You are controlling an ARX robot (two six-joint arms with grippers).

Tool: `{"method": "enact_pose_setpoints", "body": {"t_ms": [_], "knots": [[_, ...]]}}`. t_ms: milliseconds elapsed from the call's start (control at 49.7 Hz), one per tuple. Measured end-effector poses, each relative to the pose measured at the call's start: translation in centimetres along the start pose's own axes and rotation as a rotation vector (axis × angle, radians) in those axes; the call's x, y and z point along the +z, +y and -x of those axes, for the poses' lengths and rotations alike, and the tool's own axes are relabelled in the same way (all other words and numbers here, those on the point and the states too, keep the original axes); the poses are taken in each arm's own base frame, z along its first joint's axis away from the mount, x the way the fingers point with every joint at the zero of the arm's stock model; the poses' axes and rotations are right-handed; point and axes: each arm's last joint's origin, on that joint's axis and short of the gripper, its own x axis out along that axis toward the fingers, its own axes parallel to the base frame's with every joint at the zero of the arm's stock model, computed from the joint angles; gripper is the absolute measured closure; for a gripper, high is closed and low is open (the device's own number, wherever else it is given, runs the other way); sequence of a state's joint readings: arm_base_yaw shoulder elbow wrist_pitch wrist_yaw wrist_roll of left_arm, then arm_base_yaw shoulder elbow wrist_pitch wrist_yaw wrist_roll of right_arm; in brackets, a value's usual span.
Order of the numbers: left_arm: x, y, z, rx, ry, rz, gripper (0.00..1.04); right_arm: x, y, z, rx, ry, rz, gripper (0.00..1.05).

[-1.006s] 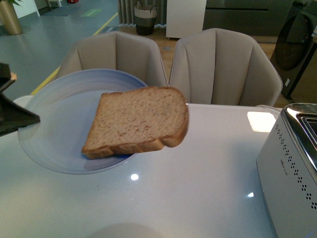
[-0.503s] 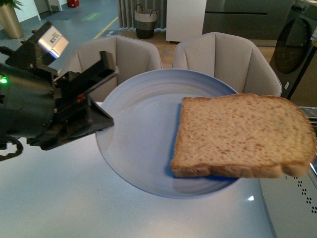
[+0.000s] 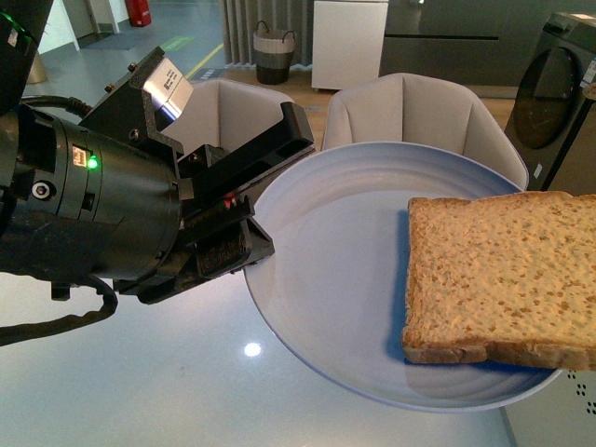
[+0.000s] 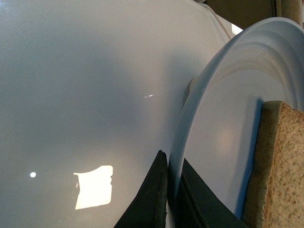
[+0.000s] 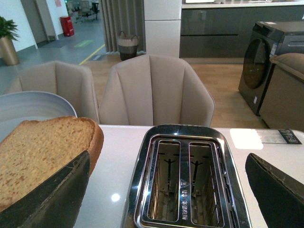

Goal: Left arm holds plate, right arm toasts bread

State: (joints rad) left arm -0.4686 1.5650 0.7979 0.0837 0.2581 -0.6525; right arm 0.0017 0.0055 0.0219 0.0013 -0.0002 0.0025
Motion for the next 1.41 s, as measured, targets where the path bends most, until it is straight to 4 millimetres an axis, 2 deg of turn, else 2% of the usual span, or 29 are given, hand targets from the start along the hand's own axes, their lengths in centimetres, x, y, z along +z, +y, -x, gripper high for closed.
{"method": "enact_pose_setpoints", "body": {"t_ms": [523, 624, 704, 946, 1107, 1208, 1409], "knots": [[0.0, 0.0, 0.0, 0.0, 0.0, 0.0, 1.02, 0.0, 0.0, 0.0, 0.006, 0.006, 0.0, 0.09], [0.0, 0.0, 0.0, 0.001, -0.001, 0.0, 1.02, -0.4, 0.0, -0.1, 0.117, 0.227, -0.025, 0.09], [0.0, -0.1, 0.0, -0.003, 0.001, -0.001, 1.02, -0.7, -0.1, -0.2, 0.138, 0.3, -0.044, 0.09], [0.0, -0.1, 0.0, -0.002, 0.001, -0.001, 1.02, 2.2, -0.4, -0.3, 0.17, 0.265, -0.124, 0.09], [0.0, -0.1, 0.0, -0.001, 0.0, -0.001, 1.02, 3.5, 0.1, -1.6, 0.224, 0.309, -0.308, 0.09], [0.0, -0.1, 0.0, -0.001, -0.001, -0.001, 1.02, 3.1, 1.2, -2.7, 0.276, 0.374, -0.426, 0.09], [0.0, -0.1, 0.0, -0.001, 0.0, -0.001, 1.02, 1.8, 2.9, -5.3, 0.295, 0.457, -0.51, 0.09]]}}
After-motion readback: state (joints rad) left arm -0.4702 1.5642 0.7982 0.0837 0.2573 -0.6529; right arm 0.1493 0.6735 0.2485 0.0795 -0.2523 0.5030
